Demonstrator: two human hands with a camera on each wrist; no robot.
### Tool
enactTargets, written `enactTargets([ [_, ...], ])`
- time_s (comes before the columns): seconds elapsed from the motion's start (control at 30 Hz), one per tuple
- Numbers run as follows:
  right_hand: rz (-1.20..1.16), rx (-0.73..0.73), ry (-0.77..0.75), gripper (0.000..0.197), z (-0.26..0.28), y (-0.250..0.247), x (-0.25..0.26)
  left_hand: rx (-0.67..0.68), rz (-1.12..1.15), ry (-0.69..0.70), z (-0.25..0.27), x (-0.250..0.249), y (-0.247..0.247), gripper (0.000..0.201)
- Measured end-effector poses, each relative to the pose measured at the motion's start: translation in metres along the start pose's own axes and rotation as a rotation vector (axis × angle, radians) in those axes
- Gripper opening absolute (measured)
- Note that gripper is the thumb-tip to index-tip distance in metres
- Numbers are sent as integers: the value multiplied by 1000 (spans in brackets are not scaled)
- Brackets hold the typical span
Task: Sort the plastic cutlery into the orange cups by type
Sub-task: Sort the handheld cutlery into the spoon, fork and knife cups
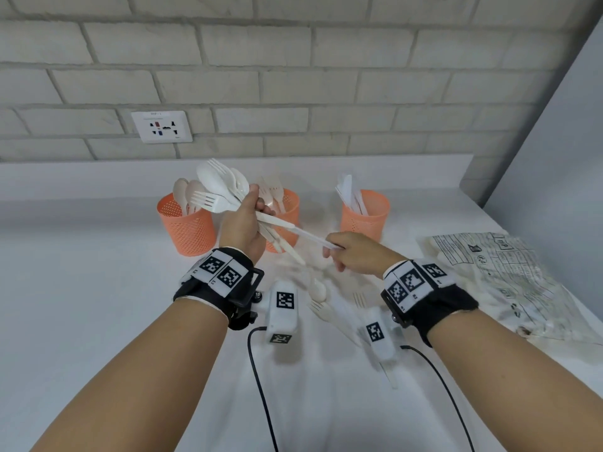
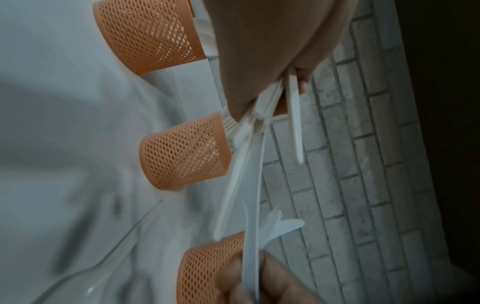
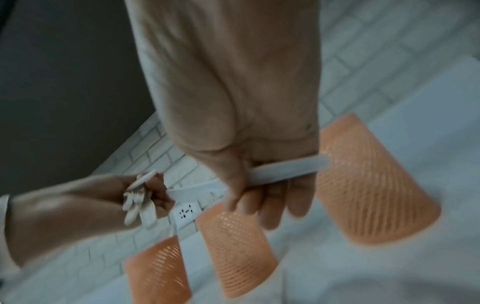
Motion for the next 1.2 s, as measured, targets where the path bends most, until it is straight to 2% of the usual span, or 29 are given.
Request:
enactTargets([
  [0.03,93,-120,9,21,0,-6,-5,-27,3,6,0,-1,-1,30],
  [0.1,126,-352,-46,19,-1,-15,-8,-58,-13,13,4,2,0,32],
  [0.17,7,-566,-162,16,-2,-27,-1,-46,-56,1,10,8,4,30],
  [0.23,-122,-698,-248,16,-8,-42,8,1,-112,-30,14,17,8,27],
  [0.33,-323,-778,-275,15,-21,-62,13,98,-181,-95,18,27,12,19],
  [0.43,-337,-809,-245,16,-36,-73,8,220,-302,-136,25,36,12,12],
  [0.53,-310,-714,-101,17,-55,-71,-8,325,-369,-171,32,43,9,10],
  [0.6,-289,-652,3,29,-63,-68,-18,338,-391,-168,33,45,7,12],
  [0.63,-278,-662,9,35,-65,-66,-21,335,-408,-155,33,45,7,13],
  [0.7,-212,-771,-87,41,-63,-65,-17,326,-443,-125,33,43,8,12],
  [0.77,-103,-907,-286,36,-52,-62,0,312,-486,-101,31,43,9,10],
  [0.8,-99,-903,-395,29,-47,-58,11,314,-511,-85,30,43,11,8],
  [0.83,-130,-838,-493,20,-42,-52,22,318,-536,-66,30,43,13,7],
  [0.87,-172,-722,-553,10,-37,-45,33,325,-550,-46,30,43,15,6],
  [0.9,-202,-590,-554,10,-33,-38,41,333,-560,-27,30,42,18,5],
  [0.97,-194,-415,-463,24,-32,-24,50,344,-593,3,30,42,20,12],
  [1.1,-220,-341,-375,29,-38,-15,53,366,-726,75,32,40,20,7],
  [1.2,-415,-262,-292,26,-43,-15,52,393,-680,74,35,32,19,25],
])
Point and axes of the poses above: each hand's wrist, its own z-axis away from the middle knuckle, its own y-axis out of the palm, x = y × z, the point moved 2 cm from there along -z, towards the middle knuckle, and after that the axes turned 5 degrees about -z, right-handed, at the moved point
